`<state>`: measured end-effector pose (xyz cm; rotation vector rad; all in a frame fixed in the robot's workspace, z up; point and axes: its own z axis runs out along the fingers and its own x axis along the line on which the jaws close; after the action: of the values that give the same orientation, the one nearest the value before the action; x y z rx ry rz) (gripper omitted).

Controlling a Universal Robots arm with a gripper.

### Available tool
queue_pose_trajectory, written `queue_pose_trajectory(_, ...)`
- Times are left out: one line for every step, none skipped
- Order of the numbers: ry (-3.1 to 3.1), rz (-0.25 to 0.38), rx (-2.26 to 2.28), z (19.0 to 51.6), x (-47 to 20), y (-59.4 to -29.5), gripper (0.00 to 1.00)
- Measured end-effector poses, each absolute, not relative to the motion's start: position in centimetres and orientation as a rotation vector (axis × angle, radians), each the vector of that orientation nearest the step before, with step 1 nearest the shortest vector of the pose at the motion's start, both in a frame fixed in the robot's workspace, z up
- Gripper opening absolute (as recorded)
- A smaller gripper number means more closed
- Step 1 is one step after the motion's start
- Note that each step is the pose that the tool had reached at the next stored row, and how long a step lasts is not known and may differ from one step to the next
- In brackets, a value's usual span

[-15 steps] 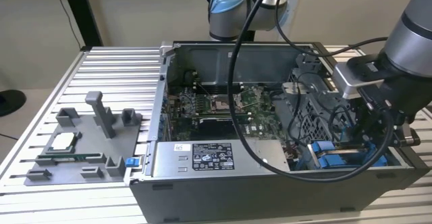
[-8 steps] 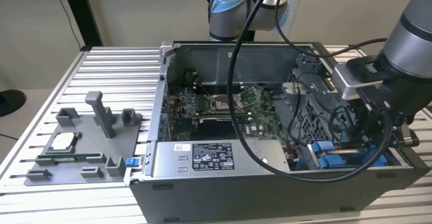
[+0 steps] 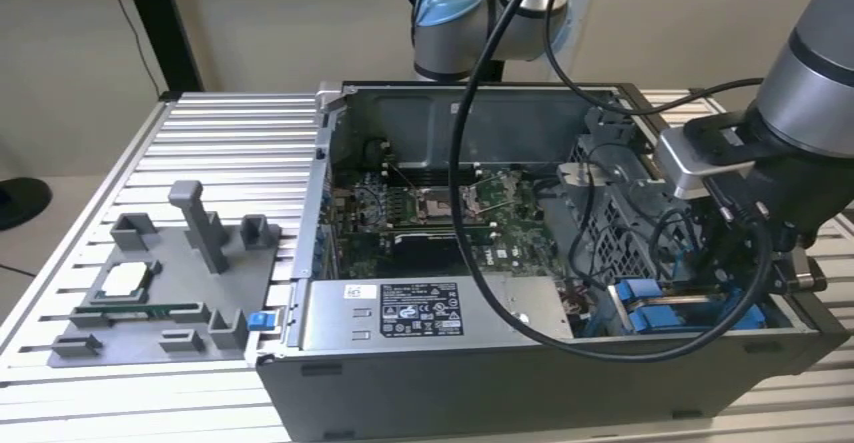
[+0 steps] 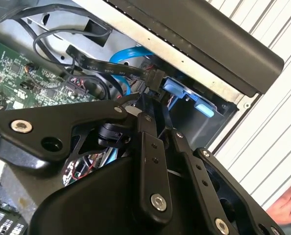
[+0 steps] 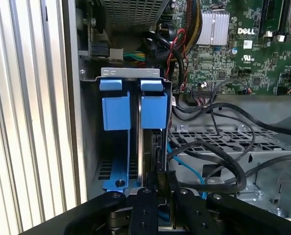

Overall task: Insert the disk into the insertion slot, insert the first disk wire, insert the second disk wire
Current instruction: 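Insert the first disk wire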

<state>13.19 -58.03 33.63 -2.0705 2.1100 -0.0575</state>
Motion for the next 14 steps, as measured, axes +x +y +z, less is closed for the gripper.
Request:
queue_pose_trajectory(2.111, -0.058, -2.070, 33.59, 13.19, -58.03, 0.00)
queue_pose_trajectory(2.111, -0.058, -2.069, 33.51, 13.19, -58.03, 0.00)
queue_pose_trajectory(2.112, -0.057, -2.069, 33.39, 13.19, -58.03, 0.00)
queue_pose_trajectory(2.112, -0.058, -2.068, 33.28, 13.19, -58.03, 0.00)
queue_pose_trajectory(2.113, -0.059, -2.068, 33.17, 13.19, -58.03, 0.00)
queue_pose_trajectory(2.114, -0.060, -2.068, 33.06, 13.19, -58.03, 0.00)
queue_pose_trajectory(2.114, -0.060, -2.068, 32.99, 13.19, -58.03, 0.00)
queue_pose_trajectory(2.114, -0.059, -2.068, 32.95, 13.19, -58.03, 0.00)
queue_pose_trajectory(2.114, -0.058, -2.067, 32.91, 13.19, -58.03, 0.00)
queue_pose_trajectory(2.114, -0.058, -2.067, 32.90, 13.19, -58.03, 0.00)
queue_pose_trajectory(2.113, -0.057, -2.067, 32.86, 13.18, -58.02, 0.00)
queue_pose_trajectory(2.113, -0.057, -2.067, 32.87, 13.18, -58.03, 0.00)
queue_pose_trajectory(2.113, -0.057, -2.067, 33.08, 13.18, -58.03, 0.00)
queue_pose_trajectory(2.113, -0.057, -2.066, 33.51, 13.18, -58.03, 0.00)
